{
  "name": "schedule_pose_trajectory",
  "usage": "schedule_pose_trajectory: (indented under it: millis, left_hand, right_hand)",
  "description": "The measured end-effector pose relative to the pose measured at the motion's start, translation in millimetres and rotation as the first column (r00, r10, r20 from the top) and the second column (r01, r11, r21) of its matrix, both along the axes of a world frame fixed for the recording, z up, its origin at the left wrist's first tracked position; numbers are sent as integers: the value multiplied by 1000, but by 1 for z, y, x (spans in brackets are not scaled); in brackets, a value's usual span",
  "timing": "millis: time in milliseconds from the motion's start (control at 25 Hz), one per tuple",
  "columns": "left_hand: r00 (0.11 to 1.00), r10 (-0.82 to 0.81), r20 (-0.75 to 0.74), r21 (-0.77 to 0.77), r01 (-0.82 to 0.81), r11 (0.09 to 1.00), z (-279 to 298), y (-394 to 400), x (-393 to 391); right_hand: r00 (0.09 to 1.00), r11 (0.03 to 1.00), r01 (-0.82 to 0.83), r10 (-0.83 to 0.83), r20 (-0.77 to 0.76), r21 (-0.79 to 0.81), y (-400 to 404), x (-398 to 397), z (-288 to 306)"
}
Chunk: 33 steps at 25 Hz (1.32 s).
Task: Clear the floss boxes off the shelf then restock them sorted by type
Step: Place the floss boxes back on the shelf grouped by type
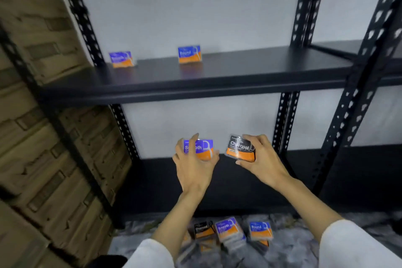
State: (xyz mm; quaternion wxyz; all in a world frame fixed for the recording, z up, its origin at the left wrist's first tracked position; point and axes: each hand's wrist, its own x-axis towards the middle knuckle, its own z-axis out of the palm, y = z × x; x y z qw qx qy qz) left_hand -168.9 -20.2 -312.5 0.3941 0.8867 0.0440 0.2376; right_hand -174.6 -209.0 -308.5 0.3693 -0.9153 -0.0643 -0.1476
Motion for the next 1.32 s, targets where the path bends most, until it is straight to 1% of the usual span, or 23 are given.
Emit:
schedule_pose_trajectory:
  millis: [120,280,400,520,680,840,880,1000,1080,1160,1320]
  left_hand:
    - [990,-3,139,-14,5,1000,53,5,-7]
    - [970,13,244,-100,12,995,114,15,-4]
    - [945,36,326,-123,5,992,148,31,10]
    - [932,64,358,-142,-13,990,176,56,39]
    - [942,108,319,-199,-45,979,200,97,92]
    - [932,230,279,-51,-225,973,207,141,145]
    - [933,243,266,-37,-242,970,208,150,157]
    - [947,252,197,-44,-248,968,214,173,190]
    - [953,258,161,-10,-260,966,218,186,213]
    - [957,267,116,19,-271,962,220,194,233]
    - [963,267,47,14,-268,963,214,196,260]
  right_hand:
    - [994,1000,-18,17,107,5,8,-9,54]
    - [968,1000,-20,25,251,-24,11,-6,112]
    - [953,999,-35,43,301,-33,15,8,145]
    - [938,998,-53,62,341,-34,26,36,170]
    - [921,997,-76,83,381,-33,44,81,189]
    - [916,997,-70,80,394,-40,62,134,194]
    - [915,997,-70,82,395,-44,64,146,195]
    - [915,997,-59,77,396,-56,70,179,194]
    - [913,997,-52,74,400,-64,73,194,193]
    - [905,994,-44,81,418,-97,74,203,192]
    - [893,989,-43,102,438,-142,71,209,190]
